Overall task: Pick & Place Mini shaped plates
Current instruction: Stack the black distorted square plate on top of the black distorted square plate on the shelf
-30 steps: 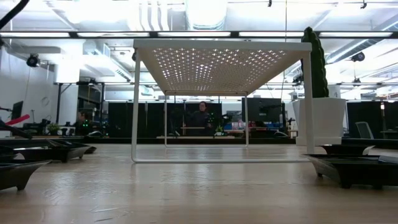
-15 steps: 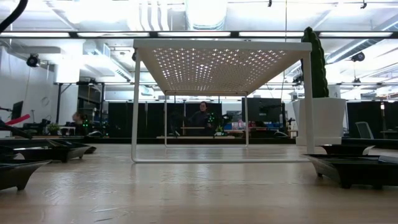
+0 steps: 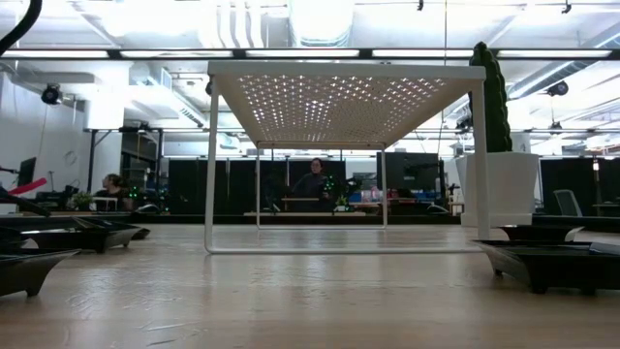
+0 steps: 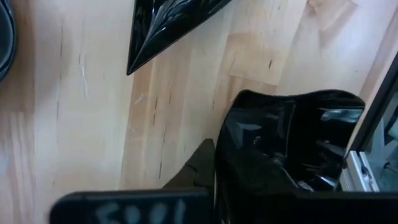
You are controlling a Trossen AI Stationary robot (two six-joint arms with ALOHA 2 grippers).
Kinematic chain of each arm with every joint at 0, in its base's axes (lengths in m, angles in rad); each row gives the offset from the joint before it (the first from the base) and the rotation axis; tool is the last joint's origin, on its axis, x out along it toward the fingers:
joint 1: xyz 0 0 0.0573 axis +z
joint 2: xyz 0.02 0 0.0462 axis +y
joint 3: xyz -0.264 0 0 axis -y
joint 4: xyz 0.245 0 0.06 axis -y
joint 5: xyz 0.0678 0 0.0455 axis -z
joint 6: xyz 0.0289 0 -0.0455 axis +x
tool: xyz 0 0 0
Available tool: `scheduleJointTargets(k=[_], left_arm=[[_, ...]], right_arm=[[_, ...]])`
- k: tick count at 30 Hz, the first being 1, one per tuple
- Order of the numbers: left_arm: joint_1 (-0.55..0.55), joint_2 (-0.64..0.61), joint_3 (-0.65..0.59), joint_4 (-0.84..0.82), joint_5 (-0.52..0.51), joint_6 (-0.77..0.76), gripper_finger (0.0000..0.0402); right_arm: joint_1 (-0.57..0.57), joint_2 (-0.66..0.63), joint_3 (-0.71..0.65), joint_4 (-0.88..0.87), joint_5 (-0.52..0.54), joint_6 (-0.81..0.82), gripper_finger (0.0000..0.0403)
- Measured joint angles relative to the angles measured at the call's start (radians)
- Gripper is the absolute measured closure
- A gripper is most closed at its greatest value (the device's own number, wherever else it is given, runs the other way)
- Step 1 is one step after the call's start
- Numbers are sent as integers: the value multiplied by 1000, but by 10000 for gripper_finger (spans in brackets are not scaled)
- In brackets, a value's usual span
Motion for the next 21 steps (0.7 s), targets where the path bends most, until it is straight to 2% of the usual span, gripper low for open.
scheduleJointTargets(k=[8,12,15,19,21], left_arm=[[8,-54,7,-6,-10,-64,400],[10,-107,32,-7,-84,-66,401],[20,-155,60,-7,-173,-65,401],[36,-216,108,6,-371,-69,401],[51,-241,133,9,-481,-141,401]], right_arm=[[0,2,0,4,12,-23,394],[0,2,0,37,11,-59,394],[0,2,0,59,10,-72,394],[0,17,1,89,9,-103,394],[0,41,1,114,9,-140,394]])
